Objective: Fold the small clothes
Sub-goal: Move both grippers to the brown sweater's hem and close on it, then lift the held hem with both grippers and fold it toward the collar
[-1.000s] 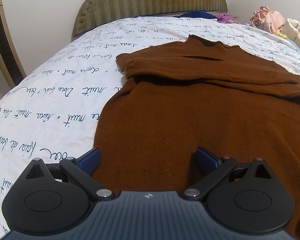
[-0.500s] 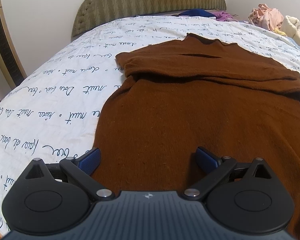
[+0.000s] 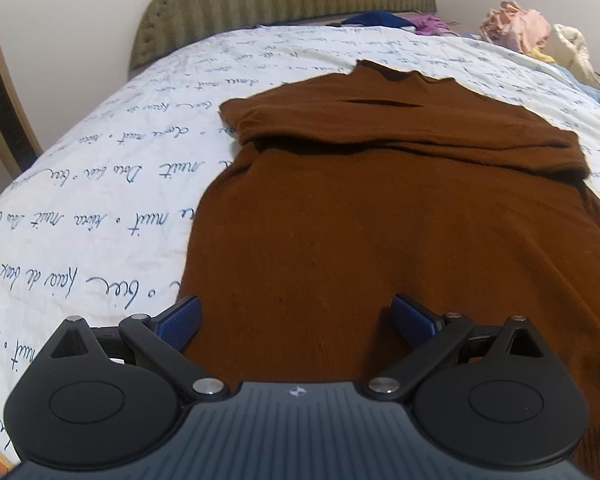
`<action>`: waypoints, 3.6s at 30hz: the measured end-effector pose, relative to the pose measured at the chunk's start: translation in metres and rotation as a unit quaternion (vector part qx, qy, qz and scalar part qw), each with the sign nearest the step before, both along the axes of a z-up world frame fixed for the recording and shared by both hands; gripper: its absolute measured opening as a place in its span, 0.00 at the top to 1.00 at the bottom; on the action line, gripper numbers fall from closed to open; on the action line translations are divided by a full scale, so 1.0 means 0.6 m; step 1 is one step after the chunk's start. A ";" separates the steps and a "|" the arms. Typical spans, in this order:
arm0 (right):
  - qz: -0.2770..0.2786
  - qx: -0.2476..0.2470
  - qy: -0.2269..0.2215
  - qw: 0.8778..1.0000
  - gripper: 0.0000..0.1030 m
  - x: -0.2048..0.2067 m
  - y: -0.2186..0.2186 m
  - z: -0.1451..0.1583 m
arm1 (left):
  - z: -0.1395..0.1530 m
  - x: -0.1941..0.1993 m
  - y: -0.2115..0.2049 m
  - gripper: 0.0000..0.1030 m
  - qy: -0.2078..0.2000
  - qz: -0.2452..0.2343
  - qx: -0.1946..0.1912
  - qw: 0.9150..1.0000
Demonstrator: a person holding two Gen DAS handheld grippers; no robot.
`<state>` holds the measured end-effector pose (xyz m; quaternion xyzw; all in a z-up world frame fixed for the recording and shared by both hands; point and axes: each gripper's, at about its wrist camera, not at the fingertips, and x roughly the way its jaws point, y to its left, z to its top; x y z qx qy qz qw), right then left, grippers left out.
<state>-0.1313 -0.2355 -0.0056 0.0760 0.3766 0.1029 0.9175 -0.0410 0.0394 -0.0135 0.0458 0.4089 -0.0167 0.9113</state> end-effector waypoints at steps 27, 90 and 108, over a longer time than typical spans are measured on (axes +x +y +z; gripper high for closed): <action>0.032 0.154 0.077 0.985 0.26 -0.098 -0.088 -0.002 | 0.014 -0.086 0.197 0.02 0.078 -0.042 -0.190 0.978; 0.088 0.165 -0.064 0.980 0.89 0.056 0.015 0.145 | 0.173 -0.046 0.096 0.91 -0.072 -0.086 -0.165 0.980; 0.032 0.154 -0.104 0.982 0.89 0.108 -0.002 0.145 | 0.193 0.029 0.060 0.91 -0.090 -0.063 -0.116 0.987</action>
